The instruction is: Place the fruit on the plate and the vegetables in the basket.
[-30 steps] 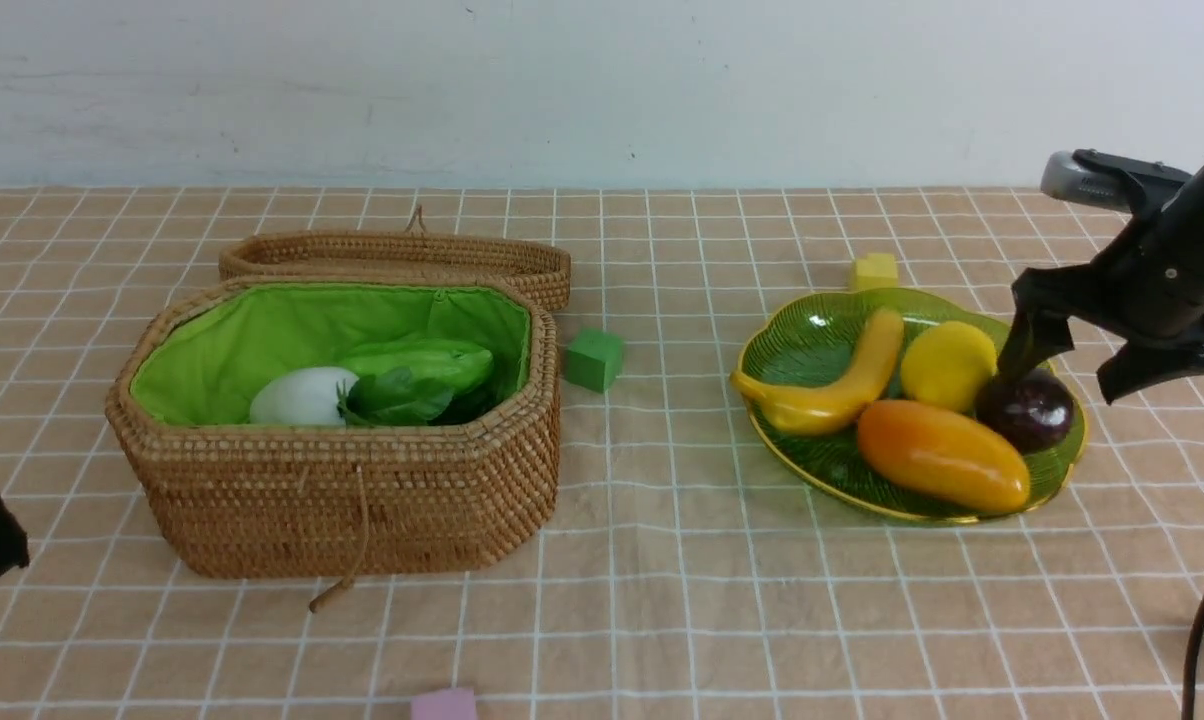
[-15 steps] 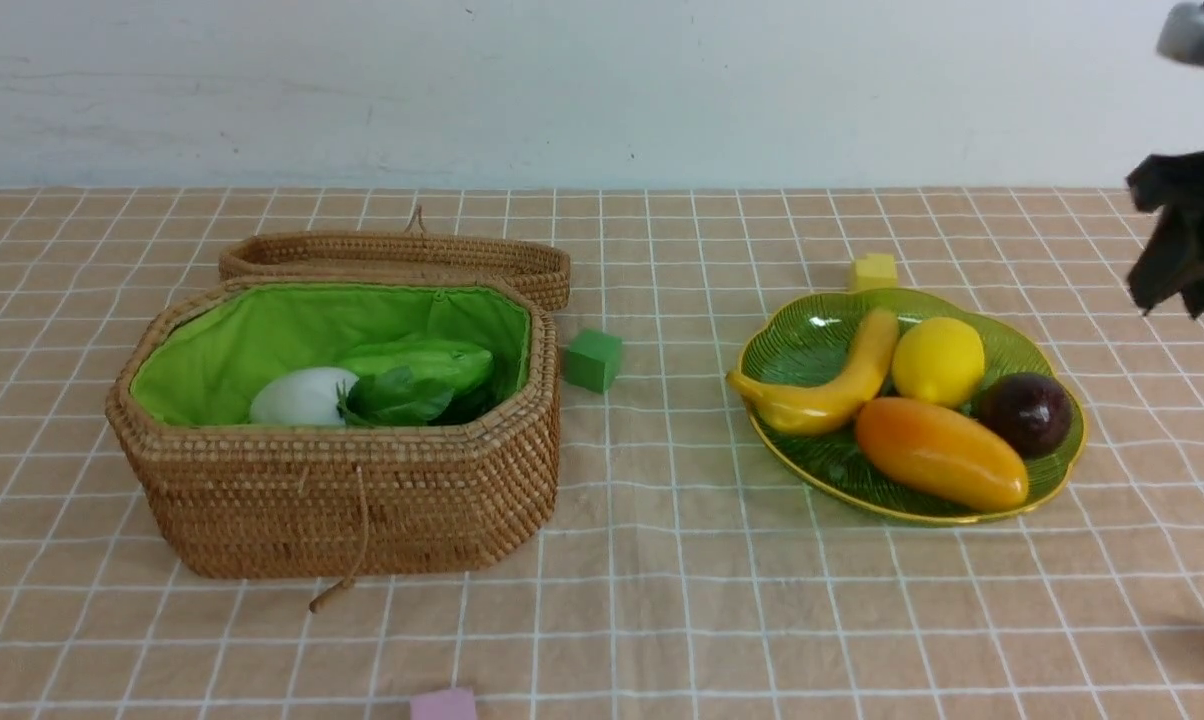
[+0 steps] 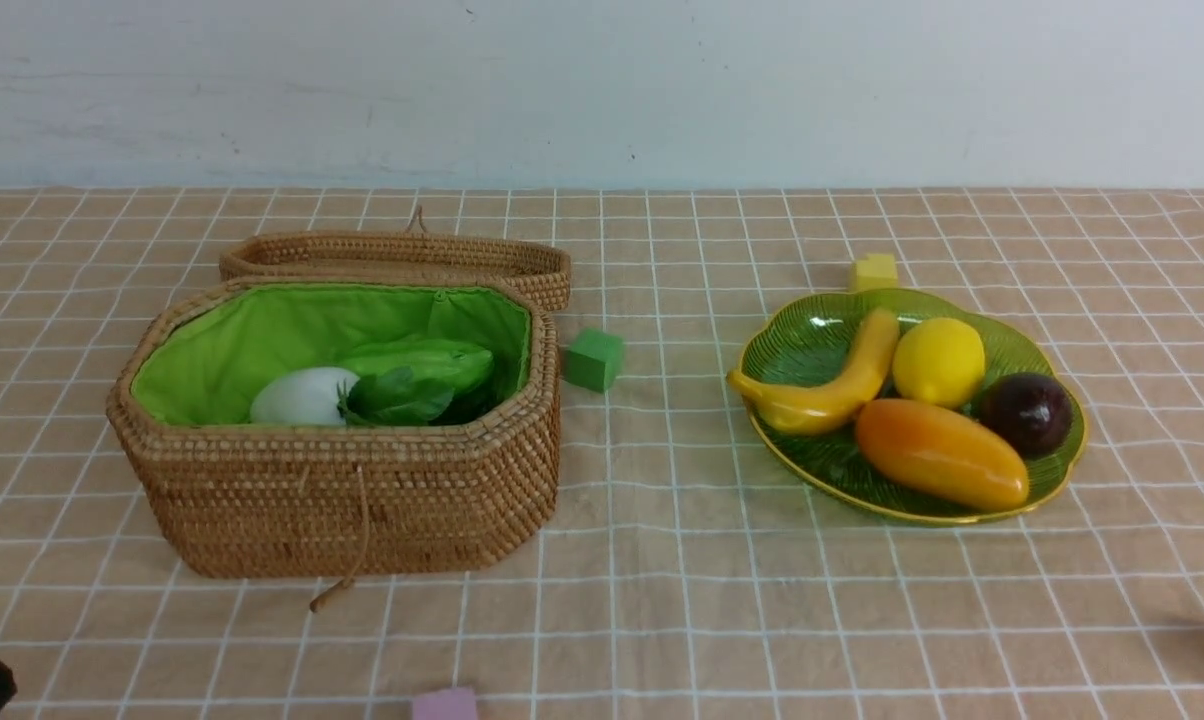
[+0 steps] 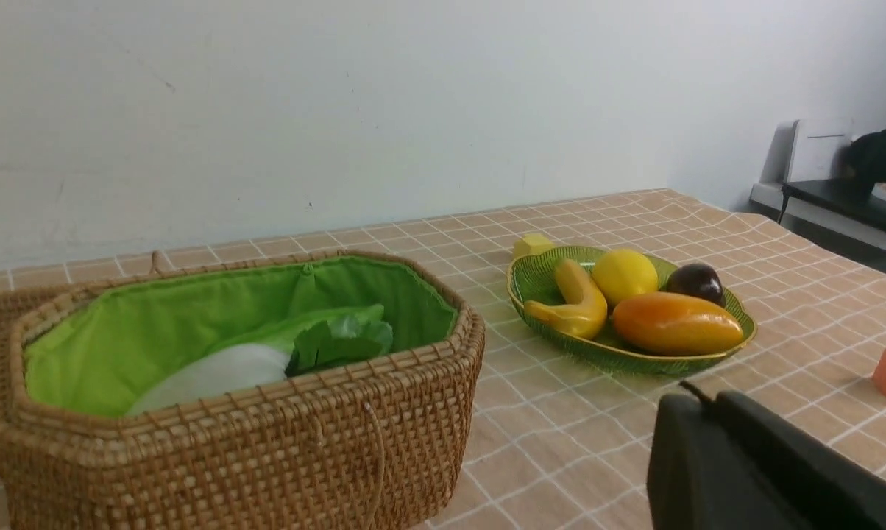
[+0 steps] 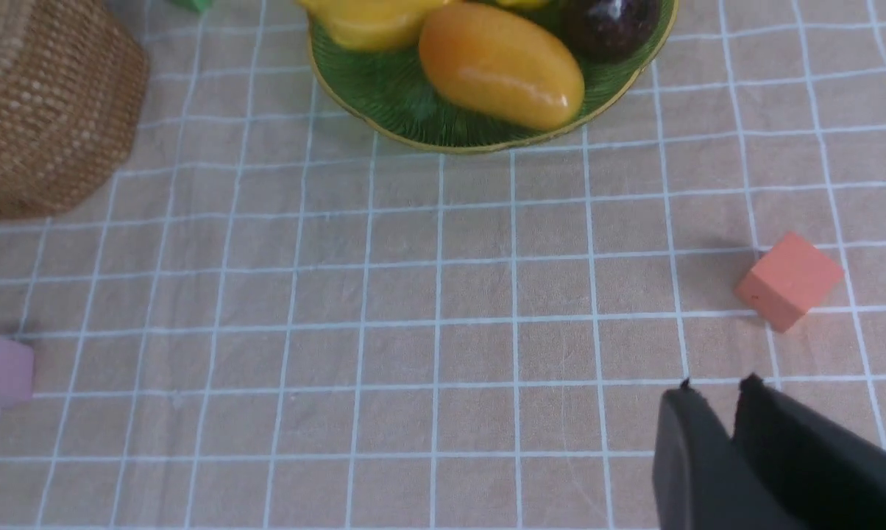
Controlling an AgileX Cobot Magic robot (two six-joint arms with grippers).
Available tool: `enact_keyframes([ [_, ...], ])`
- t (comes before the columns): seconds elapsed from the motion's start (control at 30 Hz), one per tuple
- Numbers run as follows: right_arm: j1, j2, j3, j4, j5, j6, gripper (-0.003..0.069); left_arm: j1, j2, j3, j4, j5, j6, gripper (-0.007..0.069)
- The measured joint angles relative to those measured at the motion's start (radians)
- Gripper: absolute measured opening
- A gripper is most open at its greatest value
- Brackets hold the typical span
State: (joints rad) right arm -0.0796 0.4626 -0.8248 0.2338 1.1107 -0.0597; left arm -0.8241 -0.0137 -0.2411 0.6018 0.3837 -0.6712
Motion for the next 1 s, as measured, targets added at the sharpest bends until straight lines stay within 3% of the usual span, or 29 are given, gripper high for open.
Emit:
enact_keyframes([
  [0.23, 0.000, -0.196, 0.182, -0.037, -0.117, 0.072, 0.0069, 0.000, -0.002, 0.036, 0.003, 0.009, -0.006, 0.0021],
  [0.4, 0.000, -0.261, 0.303, -0.051, -0.286, 0.104, 0.0066, 0.000, -0.002, 0.060, 0.003, 0.054, -0.006, 0.0028],
  [0.83, 0.000, -0.270, 0.402, -0.080, -0.323, 0.095, 0.0081, 0.000, -0.002, 0.062, 0.003, 0.148, -0.006, 0.0034],
  [1.0, 0.004, -0.378, 0.543, -0.104, -0.536, 0.088, 0.0013, 0.000, -0.002, 0.062, 0.003, 0.168, -0.006, 0.0039],
])
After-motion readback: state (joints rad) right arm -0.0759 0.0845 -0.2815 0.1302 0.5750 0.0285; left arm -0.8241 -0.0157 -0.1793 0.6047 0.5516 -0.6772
